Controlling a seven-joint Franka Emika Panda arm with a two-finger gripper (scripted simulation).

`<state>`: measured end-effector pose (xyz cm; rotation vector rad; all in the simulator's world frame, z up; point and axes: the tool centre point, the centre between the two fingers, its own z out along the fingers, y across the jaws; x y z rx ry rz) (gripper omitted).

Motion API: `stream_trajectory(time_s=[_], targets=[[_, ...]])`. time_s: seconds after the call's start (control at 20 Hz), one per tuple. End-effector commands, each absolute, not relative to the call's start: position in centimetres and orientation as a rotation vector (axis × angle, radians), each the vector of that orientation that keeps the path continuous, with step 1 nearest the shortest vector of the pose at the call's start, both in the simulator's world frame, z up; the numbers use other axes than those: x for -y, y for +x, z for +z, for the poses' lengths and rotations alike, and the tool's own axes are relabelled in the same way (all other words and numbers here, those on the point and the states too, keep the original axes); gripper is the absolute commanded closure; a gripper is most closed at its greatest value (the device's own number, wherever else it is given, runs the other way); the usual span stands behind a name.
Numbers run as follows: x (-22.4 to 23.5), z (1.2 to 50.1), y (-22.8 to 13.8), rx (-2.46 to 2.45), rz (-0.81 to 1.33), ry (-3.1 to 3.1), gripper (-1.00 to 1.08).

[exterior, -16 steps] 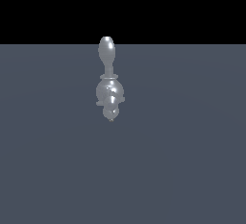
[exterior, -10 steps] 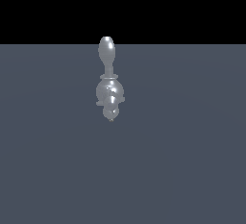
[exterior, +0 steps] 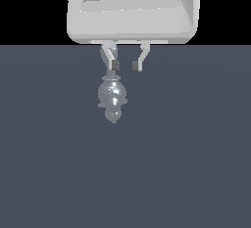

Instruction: Turn on the faucet by rotating a designated handle.

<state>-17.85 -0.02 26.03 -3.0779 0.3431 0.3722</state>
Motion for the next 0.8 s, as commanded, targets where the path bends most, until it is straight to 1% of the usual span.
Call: stream_trajectory(time_s=[0.0,0.05,0.1,0.15,0.2,0.25,0.3,0.35,0.4,0.45,0.5,0.55,0.6,0.65,0.7,0.75], targets=[[-1.3,22.6,-17.5,-0.435,0.417,-3.017,0.21],[-1.1,21.9,-16.4,-0.385,0.387,-3.017,0.29],[-2.9,21.1,-15.2,-0.409,0.364,-3.051,0.33],[-2.3,20.4,-13.3,-0.541,0.342,-2.991,0.28],[0.1,20.7,-13.6,-0.607,0.330,-2.958,0.28],[-1.3,20.3,-11.9,-0.516,0.284,-2.975,-0.28],[-2.0,16.3,-15.0,-0.520,0.393,-2.942,0.40],[0.7,16.7,-10.9,-0.651,0.319,-2.931,-0.52],[2.4,17.6,-11.4,-0.721,0.279,-2.922,-0.52],[5.8,15.4,-12.5,-0.608,0.311,-2.998,-0.65],[5.6,15.4,-12.5,-0.603,0.313,-3.001,-0.65],[-1.0,14.0,-17.6,-0.709,0.414,-2.956,-0.68],[2.3,10.9,-17.7,-0.809,0.512,-2.906,-0.68],[-3.0,10.6,-12.0,-0.683,0.436,-2.947,-0.46],[-5.6,12.4,-12.8,-0.572,0.370,-2.977,-0.46],[-7.5,13.3,-10.3,-0.595,0.289,-2.943,-0.75]])
